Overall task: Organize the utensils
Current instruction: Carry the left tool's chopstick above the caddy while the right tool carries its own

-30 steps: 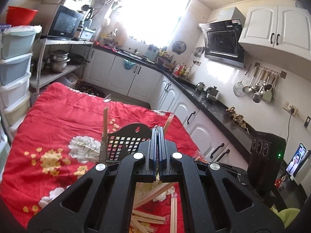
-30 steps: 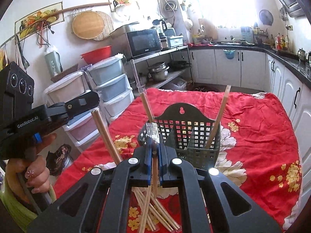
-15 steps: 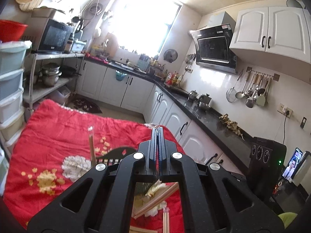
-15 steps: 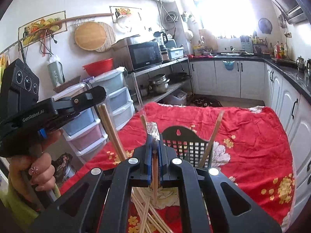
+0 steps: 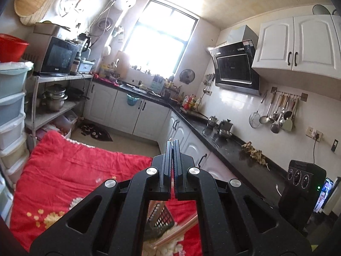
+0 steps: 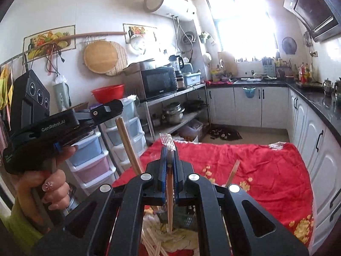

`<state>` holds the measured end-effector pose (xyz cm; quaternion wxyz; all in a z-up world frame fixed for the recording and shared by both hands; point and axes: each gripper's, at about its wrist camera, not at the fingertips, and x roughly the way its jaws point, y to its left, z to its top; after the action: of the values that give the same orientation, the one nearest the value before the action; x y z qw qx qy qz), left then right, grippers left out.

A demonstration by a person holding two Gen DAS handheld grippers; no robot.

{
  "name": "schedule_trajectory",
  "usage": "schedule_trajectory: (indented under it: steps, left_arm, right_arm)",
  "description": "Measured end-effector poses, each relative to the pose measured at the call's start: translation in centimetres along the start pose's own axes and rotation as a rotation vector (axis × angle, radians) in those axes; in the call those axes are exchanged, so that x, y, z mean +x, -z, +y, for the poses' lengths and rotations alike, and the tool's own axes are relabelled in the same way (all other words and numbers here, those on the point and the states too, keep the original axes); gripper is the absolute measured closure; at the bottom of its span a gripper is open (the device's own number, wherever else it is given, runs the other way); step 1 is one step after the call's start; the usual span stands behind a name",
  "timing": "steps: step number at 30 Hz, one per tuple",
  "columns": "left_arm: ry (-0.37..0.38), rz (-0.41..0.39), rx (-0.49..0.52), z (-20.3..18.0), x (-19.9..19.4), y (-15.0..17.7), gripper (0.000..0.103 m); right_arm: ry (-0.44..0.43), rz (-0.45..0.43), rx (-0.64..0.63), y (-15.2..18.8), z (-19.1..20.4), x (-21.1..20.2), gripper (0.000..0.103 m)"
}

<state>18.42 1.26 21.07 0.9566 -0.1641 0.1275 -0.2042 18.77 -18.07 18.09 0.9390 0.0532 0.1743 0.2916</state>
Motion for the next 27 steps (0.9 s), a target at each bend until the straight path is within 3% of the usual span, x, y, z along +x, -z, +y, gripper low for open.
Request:
schedule_trajectory:
  steps: [15, 27]
  left_arm:
    - [-0.070, 0.032, -0.006, 3.0, 3.3, 0.4, 0.103]
    - [-0.105, 0.061, 0.012, 4.4, 4.9, 2.8, 0.103]
  right_arm:
    - [0.044, -0.065, 0.026, -2.9, -1.3, 2.6, 0.098]
    - [0.111, -0.040, 0.063, 0.1, -3.6, 6.6, 0.098]
